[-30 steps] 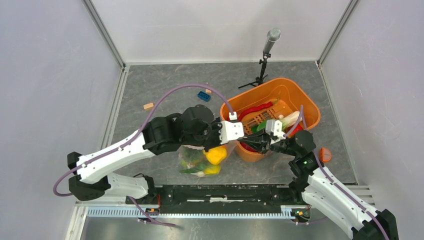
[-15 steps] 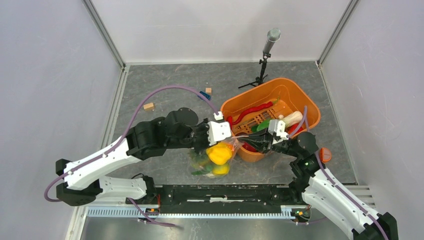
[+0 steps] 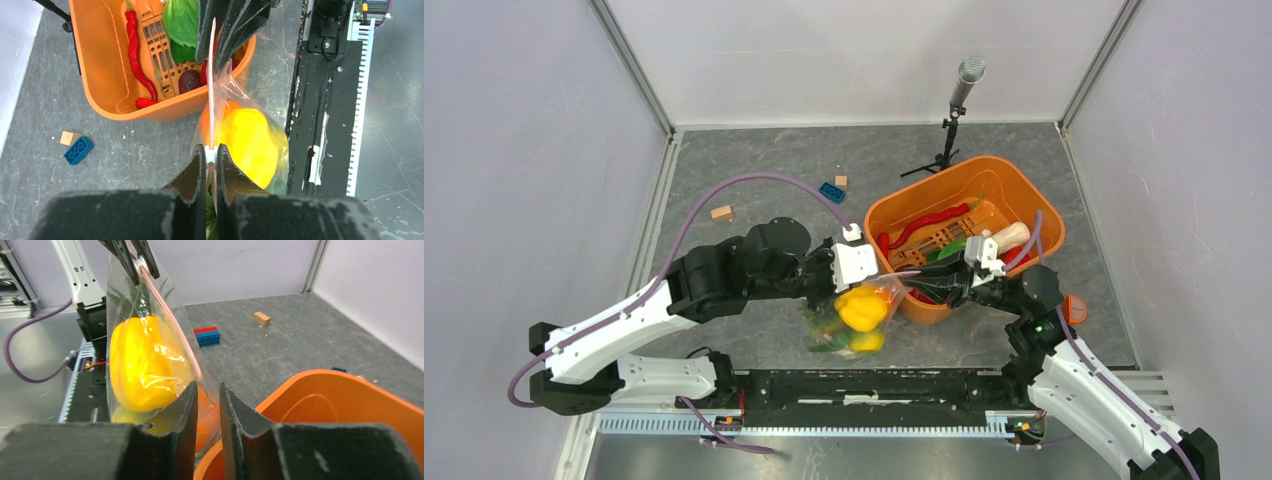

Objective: Place the food in the zip-top bag and seal the zipper
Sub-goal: Zip the zipper food storage bag at the center of the board.

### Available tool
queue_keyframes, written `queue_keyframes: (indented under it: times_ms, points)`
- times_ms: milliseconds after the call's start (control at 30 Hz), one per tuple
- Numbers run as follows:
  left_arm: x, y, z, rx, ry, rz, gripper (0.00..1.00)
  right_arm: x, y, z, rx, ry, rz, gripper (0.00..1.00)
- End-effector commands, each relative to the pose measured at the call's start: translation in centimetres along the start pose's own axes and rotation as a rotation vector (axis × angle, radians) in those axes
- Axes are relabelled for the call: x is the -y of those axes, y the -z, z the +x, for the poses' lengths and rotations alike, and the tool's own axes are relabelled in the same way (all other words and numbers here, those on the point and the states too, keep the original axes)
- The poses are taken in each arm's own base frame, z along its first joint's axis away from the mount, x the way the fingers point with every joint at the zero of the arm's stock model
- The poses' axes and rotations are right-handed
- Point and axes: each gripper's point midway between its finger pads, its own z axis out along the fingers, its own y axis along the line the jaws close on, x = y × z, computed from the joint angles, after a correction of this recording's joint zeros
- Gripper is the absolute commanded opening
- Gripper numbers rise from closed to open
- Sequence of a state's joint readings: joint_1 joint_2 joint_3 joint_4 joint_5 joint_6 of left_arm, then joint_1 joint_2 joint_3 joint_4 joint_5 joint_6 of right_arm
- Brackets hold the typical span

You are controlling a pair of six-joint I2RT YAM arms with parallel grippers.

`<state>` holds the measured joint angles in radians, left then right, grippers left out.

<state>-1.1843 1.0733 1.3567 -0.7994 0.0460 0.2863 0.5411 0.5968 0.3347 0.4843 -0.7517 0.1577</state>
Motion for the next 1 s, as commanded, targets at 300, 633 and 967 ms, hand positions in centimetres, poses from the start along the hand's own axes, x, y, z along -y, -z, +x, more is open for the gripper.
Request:
queue_keyframes:
  times_ms: [300,633,967]
  points:
    - [-0.5,0.8,-2.9,0.111,0.023,-0.019,0.02,-0.6,-1.3,-2.2,-0.043,0.076,-0.122,0.79]
    - [-0.5,0.5,-2.8,0.099,0.023,-0.017,0.02,-1.7,-2.8,-3.5,-0.06,0.128,-0.242,0.81]
    - [-0.6,-0.2,-2.8,0.09,0.026,-0.018,0.02,-0.6,-5.1,-3.5,-0.161,0.17,-0.177,0.68]
